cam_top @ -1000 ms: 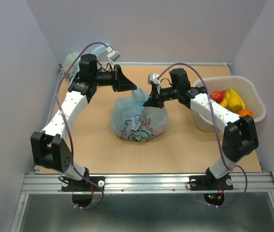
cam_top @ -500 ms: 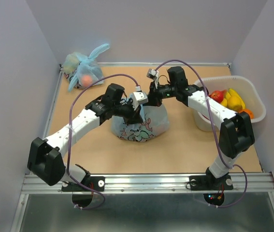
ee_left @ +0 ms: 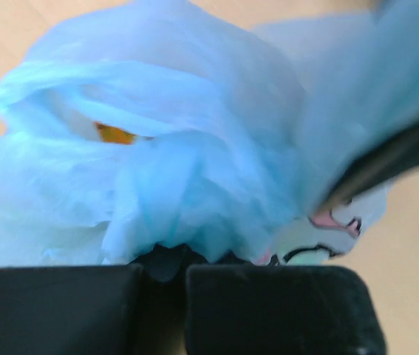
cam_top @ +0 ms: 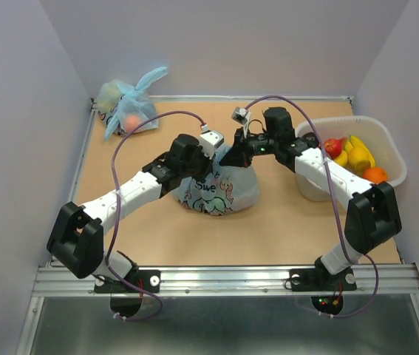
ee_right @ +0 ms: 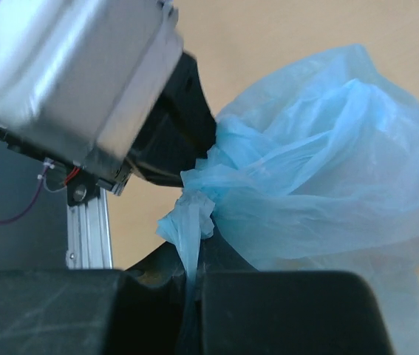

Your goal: Place the fake fruits into the plastic bag and tie a complex knot

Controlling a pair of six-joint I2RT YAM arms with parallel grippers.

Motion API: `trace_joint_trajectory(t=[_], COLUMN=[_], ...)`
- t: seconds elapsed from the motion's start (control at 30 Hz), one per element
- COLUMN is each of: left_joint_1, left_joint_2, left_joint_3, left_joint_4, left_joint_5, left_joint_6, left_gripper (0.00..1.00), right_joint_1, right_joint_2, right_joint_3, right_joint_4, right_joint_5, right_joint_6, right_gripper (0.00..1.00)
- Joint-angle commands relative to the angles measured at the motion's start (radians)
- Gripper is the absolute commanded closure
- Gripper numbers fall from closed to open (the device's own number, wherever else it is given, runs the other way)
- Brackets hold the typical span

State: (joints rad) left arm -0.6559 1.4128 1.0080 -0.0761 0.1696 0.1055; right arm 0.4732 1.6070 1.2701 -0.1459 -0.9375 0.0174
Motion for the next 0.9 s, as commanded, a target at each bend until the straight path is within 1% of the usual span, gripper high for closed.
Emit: trace_joint_trajectory(t=[0.0, 0.03, 0.1, 0.13, 0.2, 0.23, 0.3, 0.33, 0.37, 0.43, 0.53, 0.57, 0.6, 0.63, 0.7, 0.73, 0.77, 0.8, 0.83, 0.87], left_joint_1=[0.021, 0.019, 0.024, 0.024, 0.025, 0.025, 0.027, 0.027, 0.027, 0.027, 0.045, 0.058, 0.073, 0.082, 0.096, 0.107, 0.110, 0.114, 0.117, 0.121], left_joint_2=[-0.003, -0.006, -0.014, -0.014, -0.012, -0.012, -0.020, -0.021, -0.025, -0.020, 0.018, 0.031, 0.047, 0.051, 0.046, 0.043, 0.040, 0.040, 0.040, 0.040], left_joint_3=[0.001, -0.009, -0.019, -0.022, -0.031, -0.038, -0.061, -0.071, -0.091, -0.112, -0.132, -0.134, -0.135, -0.143, -0.157, -0.164, -0.166, -0.166, -0.164, -0.161], left_joint_4=[0.162, 0.185, 0.240, 0.255, 0.292, 0.306, 0.355, 0.374, 0.392, 0.436, 0.479, 0.493, 0.515, 0.524, 0.559, 0.565, 0.572, 0.573, 0.575, 0.573], left_joint_5=[-0.084, -0.067, -0.018, 0.038, 0.099, 0.164, 0.227, 0.290, 0.307, 0.324, 0.367, 0.399, 0.439, 0.449, 0.458, 0.462, 0.465, 0.470, 0.472, 0.476], left_joint_6=[-0.154, -0.183, -0.205, -0.217, -0.259, -0.271, -0.327, -0.343, -0.366, -0.438, -0.532, -0.550, -0.576, -0.589, -0.604, -0.607, -0.603, -0.601, -0.599, -0.602], left_gripper=[1.00, 1.00, 1.00, 1.00, 1.00, 1.00, 1.00, 1.00, 1.00, 1.00, 1.00, 1.00, 1.00, 1.00, 1.00, 1.00, 1.00, 1.00, 1.00, 1.00], right_joint_1=[0.019, 0.024, 0.030, 0.034, 0.045, 0.048, 0.056, 0.058, 0.062, 0.070, 0.088, 0.090, 0.087, 0.079, 0.038, 0.019, -0.004, -0.005, -0.005, -0.005], right_joint_2=[-0.068, -0.077, -0.087, -0.088, -0.090, -0.088, -0.088, -0.088, -0.090, -0.091, -0.107, -0.110, -0.114, -0.128, -0.153, -0.179, -0.192, -0.205, -0.223, -0.240], right_joint_3=[-0.078, -0.107, -0.129, -0.141, -0.163, -0.169, -0.182, -0.202, -0.209, -0.215, -0.224, -0.218, -0.207, -0.195, -0.192, -0.190, -0.170, -0.158, -0.143, -0.135], right_joint_4=[0.129, 0.138, 0.230, 0.253, 0.307, 0.366, 0.434, 0.512, 0.538, 0.560, 0.543, 0.511, 0.408, 0.361, 0.306, 0.283, 0.270, 0.217, 0.192, 0.180], right_joint_5=[-0.024, -0.021, -0.006, -0.001, 0.014, 0.034, 0.052, 0.069, 0.078, 0.097, 0.079, 0.065, 0.057, 0.054, 0.054, 0.043, 0.034, 0.039, 0.048, 0.061], right_joint_6=[0.117, 0.157, 0.205, 0.246, 0.289, 0.343, 0.406, 0.436, 0.484, 0.506, 0.490, 0.468, 0.391, 0.356, 0.319, 0.306, 0.290, 0.267, 0.228, 0.231], right_gripper=[1.00, 1.00, 0.99, 1.00, 0.99, 1.00, 1.00, 0.99, 1.00, 1.00, 0.99, 0.94, 0.79, 0.70, 0.47, 0.28, 0.22, 0.00, 0.00, 0.00])
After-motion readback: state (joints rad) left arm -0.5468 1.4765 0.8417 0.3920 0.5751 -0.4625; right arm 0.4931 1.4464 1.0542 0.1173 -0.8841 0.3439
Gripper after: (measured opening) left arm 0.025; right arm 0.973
